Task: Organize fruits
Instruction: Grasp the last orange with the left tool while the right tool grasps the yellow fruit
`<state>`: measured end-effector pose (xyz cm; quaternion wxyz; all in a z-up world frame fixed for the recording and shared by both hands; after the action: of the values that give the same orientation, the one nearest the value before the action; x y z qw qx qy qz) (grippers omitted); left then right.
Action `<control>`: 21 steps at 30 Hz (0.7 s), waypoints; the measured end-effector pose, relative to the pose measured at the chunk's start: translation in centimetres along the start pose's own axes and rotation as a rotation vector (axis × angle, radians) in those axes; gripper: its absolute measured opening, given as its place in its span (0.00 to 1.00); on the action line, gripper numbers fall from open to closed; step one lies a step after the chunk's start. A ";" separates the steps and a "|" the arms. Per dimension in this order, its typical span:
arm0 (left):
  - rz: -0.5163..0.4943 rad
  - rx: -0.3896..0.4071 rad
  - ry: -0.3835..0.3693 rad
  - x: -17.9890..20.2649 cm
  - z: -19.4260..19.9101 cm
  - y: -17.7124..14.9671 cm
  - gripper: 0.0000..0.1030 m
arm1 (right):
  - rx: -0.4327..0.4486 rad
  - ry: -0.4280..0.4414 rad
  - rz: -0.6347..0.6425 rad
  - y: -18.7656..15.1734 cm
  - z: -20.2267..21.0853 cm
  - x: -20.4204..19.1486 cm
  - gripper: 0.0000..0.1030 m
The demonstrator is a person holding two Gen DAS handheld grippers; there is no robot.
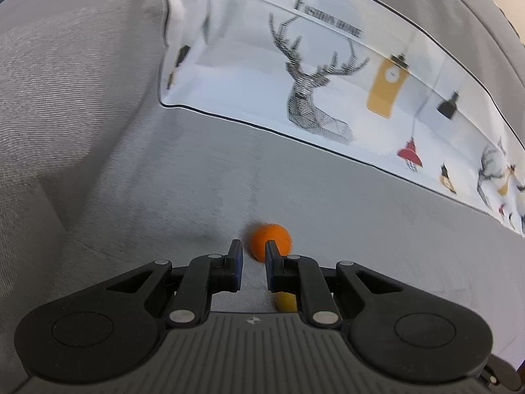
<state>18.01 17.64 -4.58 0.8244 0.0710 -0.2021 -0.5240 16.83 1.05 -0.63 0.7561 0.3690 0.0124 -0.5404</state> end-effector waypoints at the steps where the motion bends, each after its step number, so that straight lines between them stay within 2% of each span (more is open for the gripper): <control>1: 0.011 0.000 -0.006 -0.3 -0.1 0.2 0.14 | -0.005 0.003 -0.003 0.1 -0.3 -0.1 0.13; 4: 0.048 -0.006 -0.031 -1.3 -0.7 0.7 0.16 | -0.033 0.009 -0.011 0.2 -1.5 -0.4 0.14; 6: 0.071 -0.017 -0.061 -1.7 -1.2 1.0 0.25 | -0.049 0.010 -0.015 0.2 -2.4 -0.6 0.19; 7: 0.078 -0.024 -0.077 -1.8 -1.5 1.1 0.33 | -0.057 0.008 -0.015 0.3 -2.8 -0.7 0.28; 8: 0.079 -0.029 -0.094 -1.8 -1.8 1.2 0.36 | -0.069 0.010 -0.016 0.3 -3.3 -0.8 0.38; 10: 0.065 -0.032 -0.102 -1.6 -2.2 1.4 0.39 | -0.090 0.021 -0.014 0.3 -4.3 -1.1 0.43; 15: 0.027 -0.066 -0.107 -1.1 -3.6 1.7 0.41 | -0.138 0.013 0.018 0.4 -6.7 -1.8 0.42; 18: 0.006 -0.085 -0.118 -1.0 -4.5 1.9 0.46 | -0.177 -0.007 0.031 0.3 -8.0 -1.9 0.42; 19: -0.001 -0.088 -0.120 -0.9 -4.7 1.9 0.48 | -0.186 -0.003 0.029 0.2 -8.3 -1.8 0.40; 21: -0.011 -0.094 -0.121 -0.8 -5.1 2.0 0.48 | -0.197 -0.007 0.031 0.1 -8.7 -1.6 0.26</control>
<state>21.45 18.80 -8.76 0.8102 0.0016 -0.2262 -0.5407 19.53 7.36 -6.22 0.7972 0.2911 0.0573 -0.5258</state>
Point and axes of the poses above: each gripper's, at about its wrist camera, not at the fingertips, and z roughly against the way its jaws point, x to its right, y to its top, the point moved 5 cm from there along -z, roughly the way its jaws point, and after that the axes turned 12 degrees about -x, right-handed, at the moved point
